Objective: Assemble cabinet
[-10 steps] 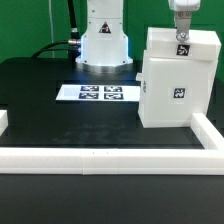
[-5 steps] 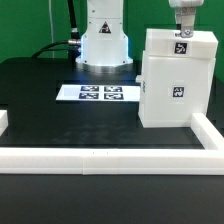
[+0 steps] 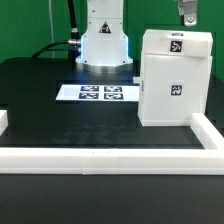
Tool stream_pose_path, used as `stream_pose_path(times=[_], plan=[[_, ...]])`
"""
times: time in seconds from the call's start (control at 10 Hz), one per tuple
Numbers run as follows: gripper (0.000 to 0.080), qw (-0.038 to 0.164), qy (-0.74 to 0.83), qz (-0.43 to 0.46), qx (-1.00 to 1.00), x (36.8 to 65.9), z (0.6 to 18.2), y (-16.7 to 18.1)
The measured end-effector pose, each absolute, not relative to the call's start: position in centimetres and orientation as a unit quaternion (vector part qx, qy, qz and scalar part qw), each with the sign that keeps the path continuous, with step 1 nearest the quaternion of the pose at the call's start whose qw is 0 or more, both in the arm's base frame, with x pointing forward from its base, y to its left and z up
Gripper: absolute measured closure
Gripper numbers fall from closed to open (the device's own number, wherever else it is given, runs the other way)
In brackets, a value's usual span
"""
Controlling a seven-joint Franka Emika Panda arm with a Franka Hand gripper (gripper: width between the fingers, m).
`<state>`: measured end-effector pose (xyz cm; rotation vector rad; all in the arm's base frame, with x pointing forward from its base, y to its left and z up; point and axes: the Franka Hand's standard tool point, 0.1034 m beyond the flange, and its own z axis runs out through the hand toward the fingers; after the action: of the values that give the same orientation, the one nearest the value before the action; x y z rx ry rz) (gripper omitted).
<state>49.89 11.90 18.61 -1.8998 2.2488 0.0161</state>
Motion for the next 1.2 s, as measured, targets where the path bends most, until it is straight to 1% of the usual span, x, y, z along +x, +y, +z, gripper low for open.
stream_pose_path(times=[0.1,0.2,0.3,0.4,0.6,0.7,0.9,1.1,1.2], plan=[[0.0002,0.099,0.758,0.005,-0.645,49.9,18.6,11.9],[0.0002,0.093,0.741,0.004,-0.665,49.8,18.5,11.9],[0.0002,0.065,0.702,0.007,-0.709,49.4,18.1,11.7],[0.0002,0.064,0.660,0.002,-0.748,50.0,18.4,11.7],[0.0002,0.070,0.513,-0.011,-0.855,50.3,18.4,11.8],[0.0002,0.087,0.444,-0.015,-0.892,50.6,18.0,11.9],[0.0002,0.085,0.399,-0.020,-0.913,50.7,18.0,11.9],[0.0002,0.083,0.312,-0.029,-0.946,50.7,18.0,11.9],[0.0002,0.077,0.234,-0.040,-0.968,50.7,18.1,12.0]])
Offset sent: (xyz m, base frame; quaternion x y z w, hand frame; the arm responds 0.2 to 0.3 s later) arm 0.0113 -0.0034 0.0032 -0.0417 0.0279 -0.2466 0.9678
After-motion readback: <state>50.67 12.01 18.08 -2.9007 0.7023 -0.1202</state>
